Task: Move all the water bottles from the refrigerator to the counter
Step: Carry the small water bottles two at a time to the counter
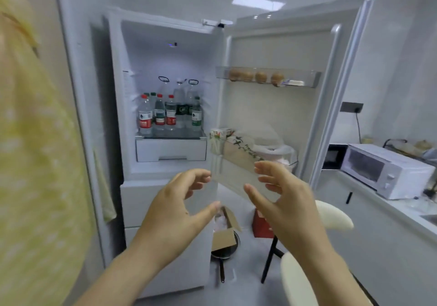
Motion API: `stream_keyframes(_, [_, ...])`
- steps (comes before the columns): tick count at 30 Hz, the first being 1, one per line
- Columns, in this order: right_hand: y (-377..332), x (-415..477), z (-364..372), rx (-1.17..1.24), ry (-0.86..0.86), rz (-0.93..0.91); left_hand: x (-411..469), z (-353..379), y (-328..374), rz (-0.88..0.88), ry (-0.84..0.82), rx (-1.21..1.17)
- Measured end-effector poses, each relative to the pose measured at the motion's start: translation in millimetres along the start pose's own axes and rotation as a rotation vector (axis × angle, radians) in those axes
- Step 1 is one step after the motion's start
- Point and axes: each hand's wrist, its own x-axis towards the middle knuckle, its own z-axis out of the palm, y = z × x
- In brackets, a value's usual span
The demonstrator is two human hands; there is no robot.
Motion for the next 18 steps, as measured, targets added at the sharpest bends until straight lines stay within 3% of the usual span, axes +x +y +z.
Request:
stream_keyframes(11, [-104.1, 27.1, 114.7, 0.139, -0.079, -0.114, -9.4, -136.2, -64.6, -0.042, 0.216, 0.04])
stream_keyframes(18, [-136.9, 38.5, 156.5, 0.141, -0.087, -0.14, -3.4, -180.7, -100.4, -0.055, 0.247, 0.008])
